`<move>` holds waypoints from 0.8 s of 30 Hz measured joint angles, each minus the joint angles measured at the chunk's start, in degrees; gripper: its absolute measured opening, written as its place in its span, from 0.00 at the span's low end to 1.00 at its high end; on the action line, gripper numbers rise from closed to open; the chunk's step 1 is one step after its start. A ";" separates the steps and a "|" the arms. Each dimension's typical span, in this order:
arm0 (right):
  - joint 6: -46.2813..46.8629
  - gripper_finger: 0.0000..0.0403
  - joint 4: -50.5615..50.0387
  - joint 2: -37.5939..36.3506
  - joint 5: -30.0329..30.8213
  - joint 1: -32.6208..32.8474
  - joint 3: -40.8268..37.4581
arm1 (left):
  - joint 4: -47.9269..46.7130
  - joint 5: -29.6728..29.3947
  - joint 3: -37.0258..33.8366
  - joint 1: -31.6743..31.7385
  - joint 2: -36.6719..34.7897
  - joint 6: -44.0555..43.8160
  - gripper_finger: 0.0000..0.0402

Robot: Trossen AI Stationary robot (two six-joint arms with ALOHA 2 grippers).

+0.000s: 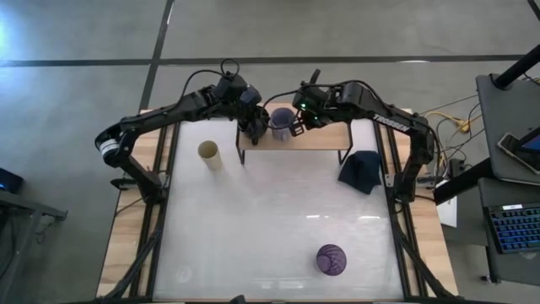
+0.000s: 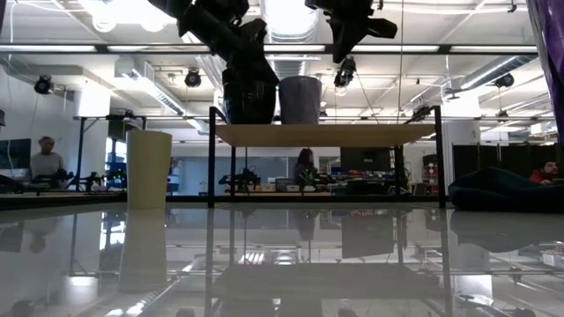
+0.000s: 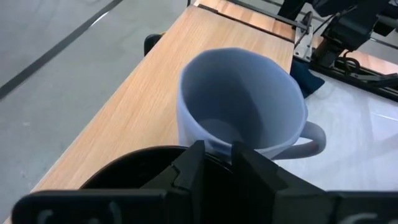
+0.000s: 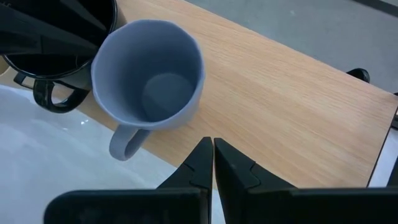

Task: Stack small to large cups/mugs on shelf
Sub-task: Put the violet mug on the shelf, then put the yellow cup on the shelf

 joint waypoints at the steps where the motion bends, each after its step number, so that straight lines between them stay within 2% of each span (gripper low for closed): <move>1: 0.00 0.02 0.06 0.00 0.00 0.00 -0.04 | 0.16 0.00 0.00 0.00 0.02 0.00 0.16; 10: -0.02 0.02 0.26 0.00 0.00 -0.02 -0.22 | 0.70 0.01 -0.05 0.03 0.01 0.01 0.16; 14: -0.21 0.02 0.22 -0.01 -0.08 -0.02 -0.22 | -2.67 0.00 0.40 0.20 -1.80 0.02 0.16; 21: -2.34 0.02 0.30 -0.61 -2.67 -0.11 -0.22 | -14.12 3.84 -0.95 -1.93 -13.29 -1.36 0.16; 23: -3.14 0.02 0.35 -0.61 -3.22 -0.11 -0.22 | -18.72 2.91 -3.03 -3.12 -17.65 -1.27 0.16; 24: -3.73 0.02 0.39 -0.61 -3.48 -0.11 -0.22 | -21.72 0.56 -4.08 -3.52 -19.45 -1.38 0.16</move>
